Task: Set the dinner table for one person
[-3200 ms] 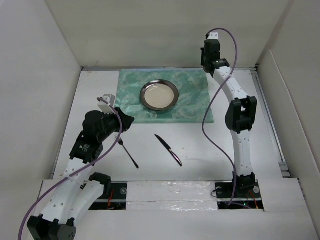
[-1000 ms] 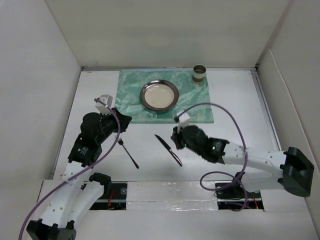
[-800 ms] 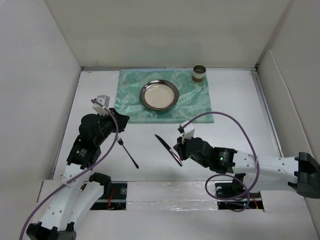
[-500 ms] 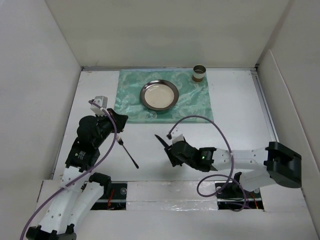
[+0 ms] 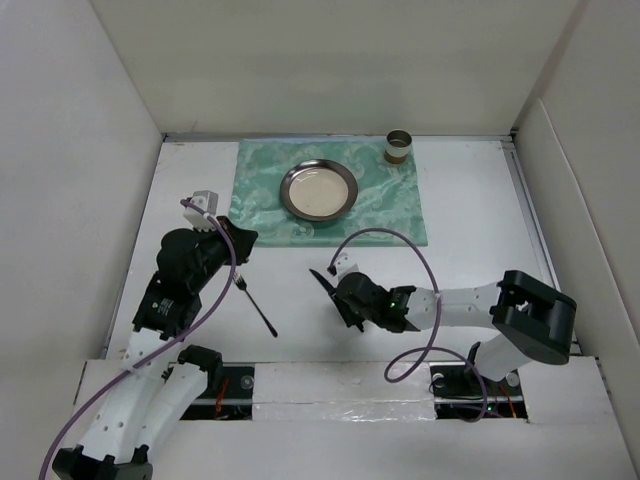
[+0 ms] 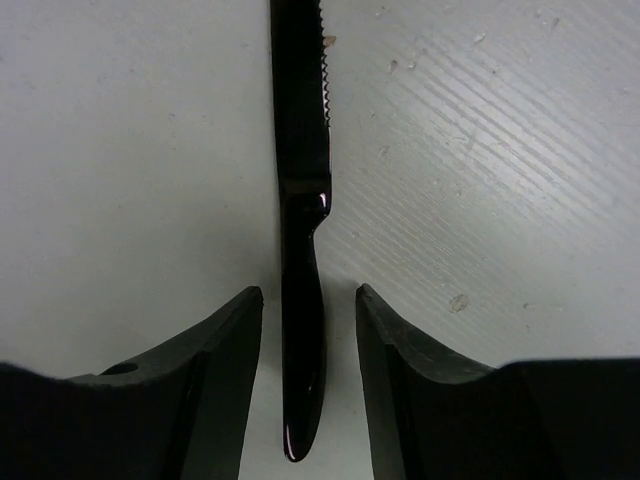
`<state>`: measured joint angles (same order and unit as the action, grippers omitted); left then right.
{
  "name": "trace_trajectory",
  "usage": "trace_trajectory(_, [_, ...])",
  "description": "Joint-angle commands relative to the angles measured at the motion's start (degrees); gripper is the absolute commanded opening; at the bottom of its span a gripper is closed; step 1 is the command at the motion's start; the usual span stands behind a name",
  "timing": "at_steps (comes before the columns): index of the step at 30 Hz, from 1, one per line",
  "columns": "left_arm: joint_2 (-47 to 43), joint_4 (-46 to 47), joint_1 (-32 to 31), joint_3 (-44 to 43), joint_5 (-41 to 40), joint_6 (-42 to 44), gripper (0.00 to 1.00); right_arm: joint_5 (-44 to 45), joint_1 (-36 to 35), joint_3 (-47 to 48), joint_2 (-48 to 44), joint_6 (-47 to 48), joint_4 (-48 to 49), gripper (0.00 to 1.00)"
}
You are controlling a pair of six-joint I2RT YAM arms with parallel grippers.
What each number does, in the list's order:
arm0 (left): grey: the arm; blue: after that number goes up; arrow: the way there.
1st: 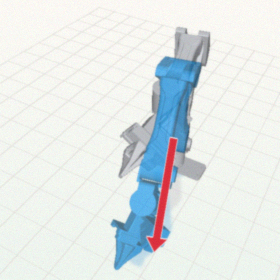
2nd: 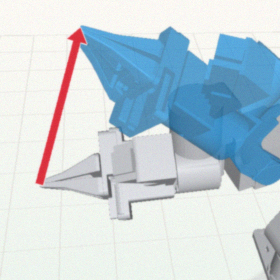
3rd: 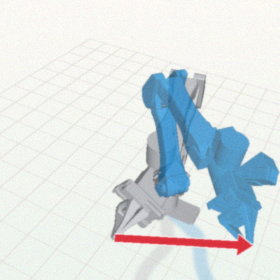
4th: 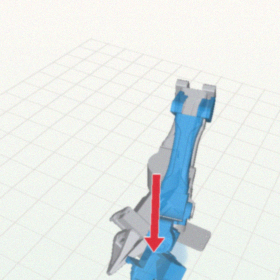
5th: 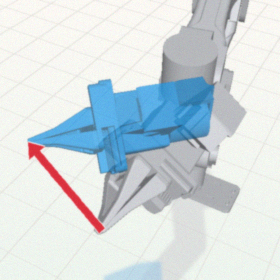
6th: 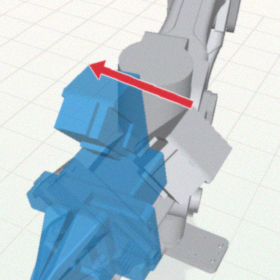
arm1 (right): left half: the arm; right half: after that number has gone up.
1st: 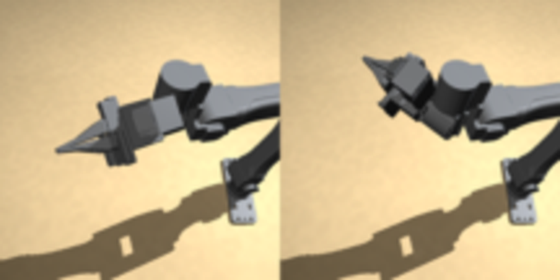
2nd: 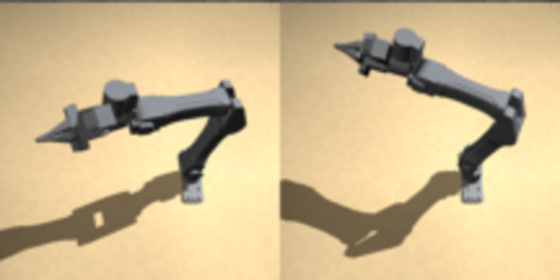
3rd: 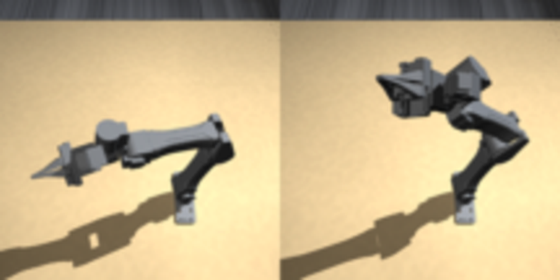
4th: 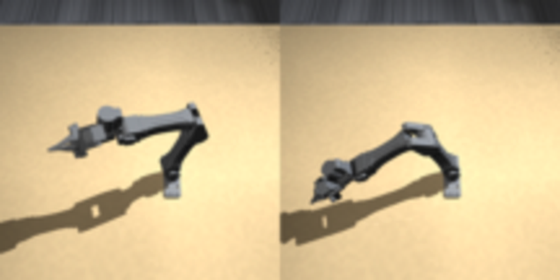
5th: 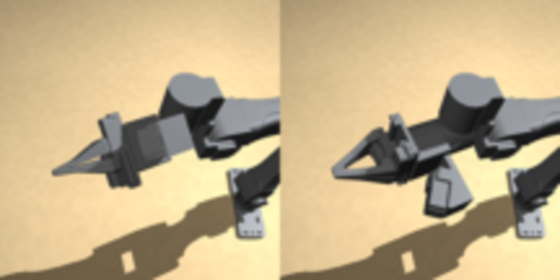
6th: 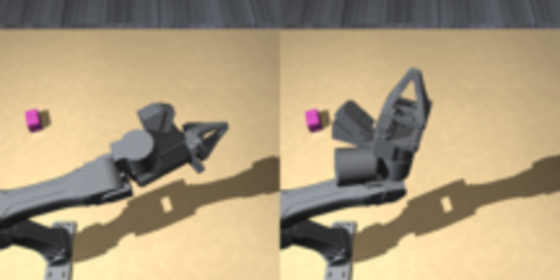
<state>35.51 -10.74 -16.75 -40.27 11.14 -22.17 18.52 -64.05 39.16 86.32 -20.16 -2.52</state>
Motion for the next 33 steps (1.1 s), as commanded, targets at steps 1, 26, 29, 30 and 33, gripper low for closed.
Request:
trace_trajectory(1, [0.18,1.95,0.32,-1.74,1.25,0.03,0.01,-3.32,0.86,2.41,1.56,2.14,5.33,0.48])
trace_trajectory(26, [0.0,2.39,0.32,-1.74,1.34,0.03,0.0,-1.48,1.39,1.18,3.68,-2.86,3.06,0.4])
trace_trajectory(29, [0.0,2.31,0.32,-1.83,0.73,0.03,0.0,1.16,0.24,1.8,4.38,-3.48,0.24,0.27])
trace_trajectory(30, [0.09,2.04,0.32,-1.92,0.73,0.03,0.0,1.51,-0.28,1.8,4.55,-3.39,0.24,0.27])
trace_trajectory(33, [-0.26,2.48,0.32,-1.83,0.91,0.03,0.0,2.74,-0.81,2.85,5.69,-4.44,-1.68,0.24])
